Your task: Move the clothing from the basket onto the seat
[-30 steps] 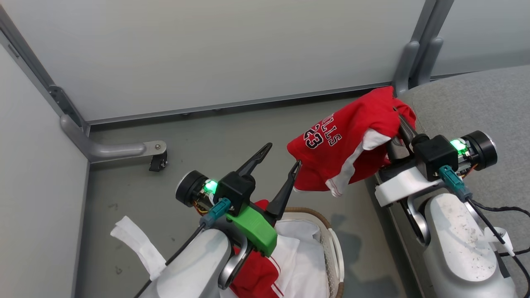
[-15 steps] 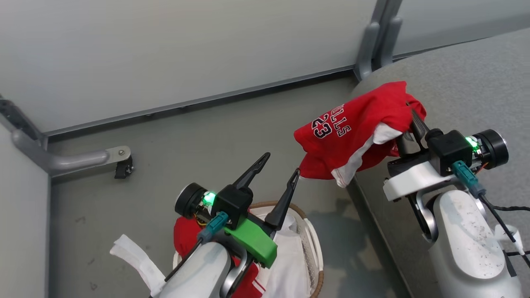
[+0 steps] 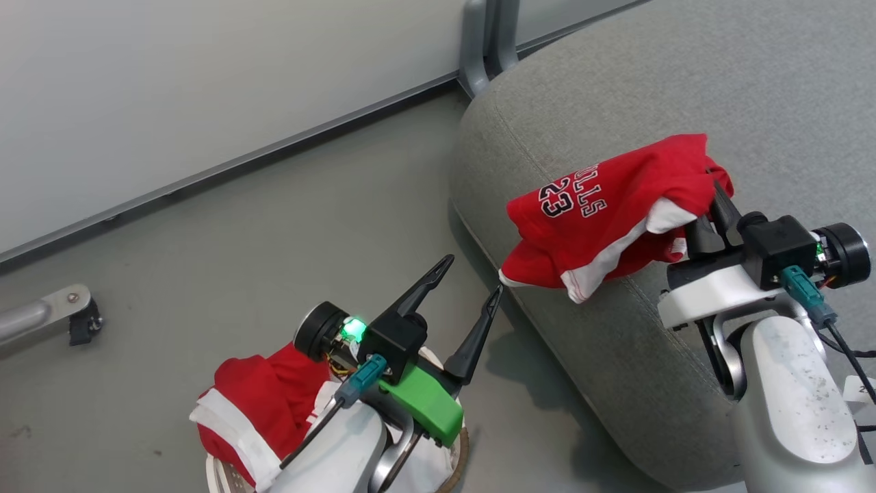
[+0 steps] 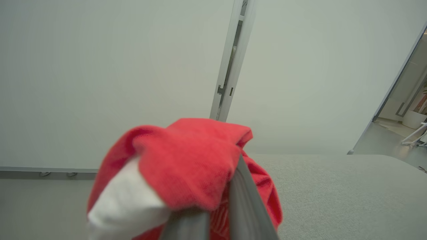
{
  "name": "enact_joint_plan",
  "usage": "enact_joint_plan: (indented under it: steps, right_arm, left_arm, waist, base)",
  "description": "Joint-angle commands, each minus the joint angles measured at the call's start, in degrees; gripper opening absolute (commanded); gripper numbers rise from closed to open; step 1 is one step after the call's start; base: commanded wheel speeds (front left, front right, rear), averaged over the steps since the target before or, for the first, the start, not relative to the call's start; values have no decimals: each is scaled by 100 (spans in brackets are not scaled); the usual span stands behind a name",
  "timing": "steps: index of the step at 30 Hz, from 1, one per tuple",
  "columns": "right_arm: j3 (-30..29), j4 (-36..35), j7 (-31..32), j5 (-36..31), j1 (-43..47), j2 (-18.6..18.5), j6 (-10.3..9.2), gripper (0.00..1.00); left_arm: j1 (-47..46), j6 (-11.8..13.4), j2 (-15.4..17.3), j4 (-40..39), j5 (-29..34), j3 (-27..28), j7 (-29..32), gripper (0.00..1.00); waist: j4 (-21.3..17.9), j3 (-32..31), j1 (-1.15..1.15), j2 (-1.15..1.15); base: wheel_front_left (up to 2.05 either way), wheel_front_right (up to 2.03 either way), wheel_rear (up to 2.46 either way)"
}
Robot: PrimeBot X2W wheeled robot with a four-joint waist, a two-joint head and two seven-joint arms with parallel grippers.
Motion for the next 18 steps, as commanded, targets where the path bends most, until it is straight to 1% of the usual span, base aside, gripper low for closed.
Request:
enact_joint_plan:
  steps: [1, 4, 8, 13, 15, 18]
  right_arm:
    - [-80, -38, -4, 64, -13, -14, -8, 0]
    - [-270, -80, -4, 12, -176, -13, -8, 0]
    - [-498, -161, -4, -175, -523, -11, -8, 0]
    - [-966, -225, -4, -541, -1310, -31, -8, 0]
    - [-1134, -225, -4, -652, -1617, -136, -8, 0]
    - [-1384, -104, -4, -704, -2242, -438, -8, 0]
  left_arm:
    - [1, -37, 21, 23, 45, -7, -1, 100]
    - [-86, -33, 22, 16, 74, -38, -1, 100]
    - [-196, -39, 22, 6, 141, -52, -1, 100]
    - [-376, -42, 80, -30, 298, -83, -1, 100]
    - [-450, -42, 119, -51, 347, -89, -1, 100]
    - [-606, -43, 187, -120, 422, -85, -1, 100]
  waist:
    - [-319, 279, 0, 0]
    - [-299, 400, 0, 0]
    - [-173, 635, 0, 0]
    - [92, 1072, 0, 0]
    - [189, 1252, 0, 0]
    - [356, 1652, 0, 0]
  base:
    - [0, 0, 0]
    - [0, 0, 0]
    - [0, 0, 0]
    - [0, 0, 0]
    - [0, 0, 0]
    - [0, 0, 0]
